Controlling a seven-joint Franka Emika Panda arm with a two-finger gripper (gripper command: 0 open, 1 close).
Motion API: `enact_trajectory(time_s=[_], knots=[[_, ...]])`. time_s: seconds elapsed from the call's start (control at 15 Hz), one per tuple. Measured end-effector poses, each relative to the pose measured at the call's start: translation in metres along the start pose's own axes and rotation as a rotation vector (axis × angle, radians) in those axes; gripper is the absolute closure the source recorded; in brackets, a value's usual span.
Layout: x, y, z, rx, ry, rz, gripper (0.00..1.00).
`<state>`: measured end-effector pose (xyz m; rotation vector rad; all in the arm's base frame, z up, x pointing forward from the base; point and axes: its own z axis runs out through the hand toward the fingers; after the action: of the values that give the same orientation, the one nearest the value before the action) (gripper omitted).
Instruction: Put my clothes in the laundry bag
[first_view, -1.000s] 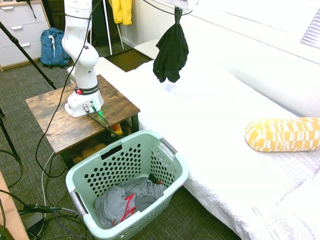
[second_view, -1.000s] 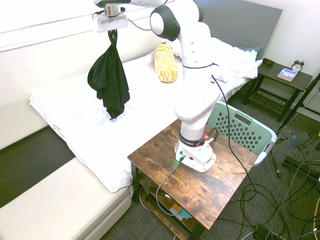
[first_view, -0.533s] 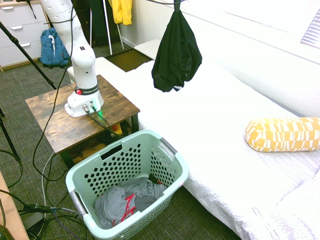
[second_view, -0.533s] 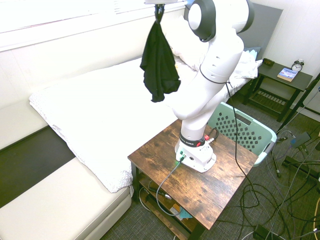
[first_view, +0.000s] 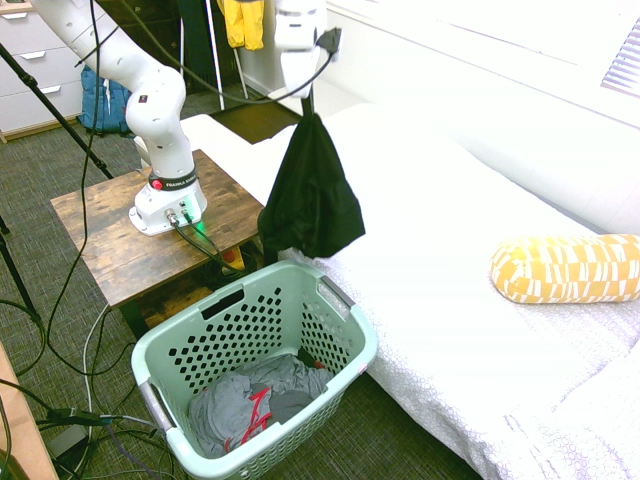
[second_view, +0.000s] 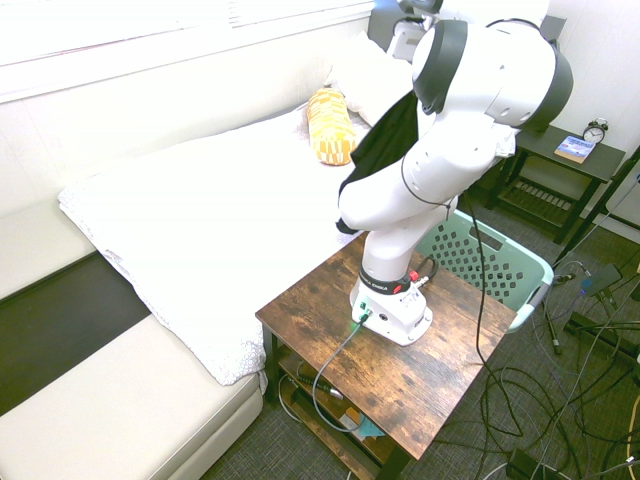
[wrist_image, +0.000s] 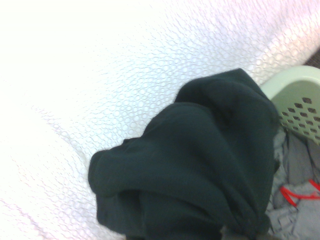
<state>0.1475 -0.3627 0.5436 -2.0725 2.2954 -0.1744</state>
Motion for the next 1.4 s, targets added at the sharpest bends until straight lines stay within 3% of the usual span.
enact_trajectory(time_s=[0.4, 0.47, 0.73, 1.07, 1.2, 1.4], knots=[[0.051, 0.079, 0.092, -0.007, 0.091, 0.286, 1.00], [0.056, 0.092, 0.113, -0.016, 0.091, 0.333, 0.00], [0.064, 0.120, 0.181, -0.059, 0.074, 0.458, 0.00], [0.068, 0.110, 0.200, -0.051, 0.071, 0.466, 0.00], [0.067, 0.101, 0.199, -0.028, 0.076, 0.429, 0.00], [0.047, 0.037, 0.191, 0.014, 0.078, 0.249, 0.00]])
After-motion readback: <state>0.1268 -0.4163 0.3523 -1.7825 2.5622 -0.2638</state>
